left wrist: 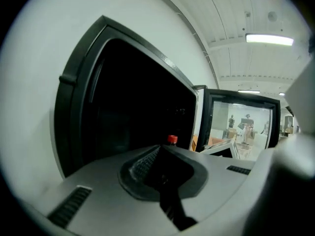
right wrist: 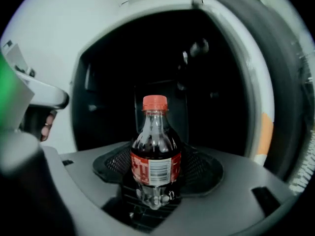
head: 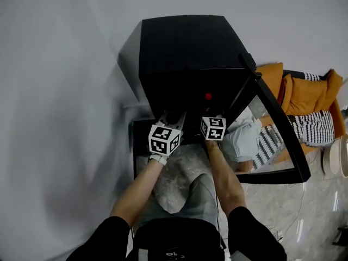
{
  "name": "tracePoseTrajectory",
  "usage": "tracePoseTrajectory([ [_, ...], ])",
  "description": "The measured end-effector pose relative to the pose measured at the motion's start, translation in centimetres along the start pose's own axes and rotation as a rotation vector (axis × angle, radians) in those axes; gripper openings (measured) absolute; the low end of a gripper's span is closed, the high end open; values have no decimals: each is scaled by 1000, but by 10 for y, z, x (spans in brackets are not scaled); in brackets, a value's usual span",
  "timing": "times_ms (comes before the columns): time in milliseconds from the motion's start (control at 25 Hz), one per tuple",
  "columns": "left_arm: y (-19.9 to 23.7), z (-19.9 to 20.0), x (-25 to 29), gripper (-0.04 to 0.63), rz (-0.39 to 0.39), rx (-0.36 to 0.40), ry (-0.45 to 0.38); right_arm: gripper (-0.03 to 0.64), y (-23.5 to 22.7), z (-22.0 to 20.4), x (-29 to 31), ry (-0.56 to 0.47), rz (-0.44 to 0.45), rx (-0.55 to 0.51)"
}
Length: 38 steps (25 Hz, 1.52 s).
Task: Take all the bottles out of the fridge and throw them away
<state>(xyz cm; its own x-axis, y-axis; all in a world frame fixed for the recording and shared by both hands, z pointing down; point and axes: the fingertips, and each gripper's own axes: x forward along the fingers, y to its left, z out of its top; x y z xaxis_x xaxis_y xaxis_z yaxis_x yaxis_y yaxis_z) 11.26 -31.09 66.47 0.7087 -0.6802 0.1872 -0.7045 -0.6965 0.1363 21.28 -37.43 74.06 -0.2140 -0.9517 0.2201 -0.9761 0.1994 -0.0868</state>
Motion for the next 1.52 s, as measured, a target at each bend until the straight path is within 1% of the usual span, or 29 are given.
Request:
tracePoseTrajectory([
  [160,-10,37,-37,8,18,-21,31,307,21,36,-48,21,23,19],
  [440,-28,111,-101,8,48,-64,72,307,66,132,-138,36,79,31],
  [560,-35,143,-123,6,55,-78,71,307,82,174,-170,29,99,21],
  [720,-47,174,-148,6,56,-82,39,307,97,212,-204,13,125,17],
  [880,-43,184,-165,8,68,-78,20,307,114,235,-219,-7,176,-19],
  [1000,-32,188,-177,8,104,-84,12,307,124,251,-221,-22,212,-40],
  [1160,-14,192,-197,8,156,-81,-12,307,148,260,-215,-34,268,-61],
  [1320,14,192,-231,6,235,-92,-32,307,186,264,-205,-36,344,-80],
  [1520,51,183,-284,8,361,-114,-39,307,246,261,-192,-32,462,-103],
])
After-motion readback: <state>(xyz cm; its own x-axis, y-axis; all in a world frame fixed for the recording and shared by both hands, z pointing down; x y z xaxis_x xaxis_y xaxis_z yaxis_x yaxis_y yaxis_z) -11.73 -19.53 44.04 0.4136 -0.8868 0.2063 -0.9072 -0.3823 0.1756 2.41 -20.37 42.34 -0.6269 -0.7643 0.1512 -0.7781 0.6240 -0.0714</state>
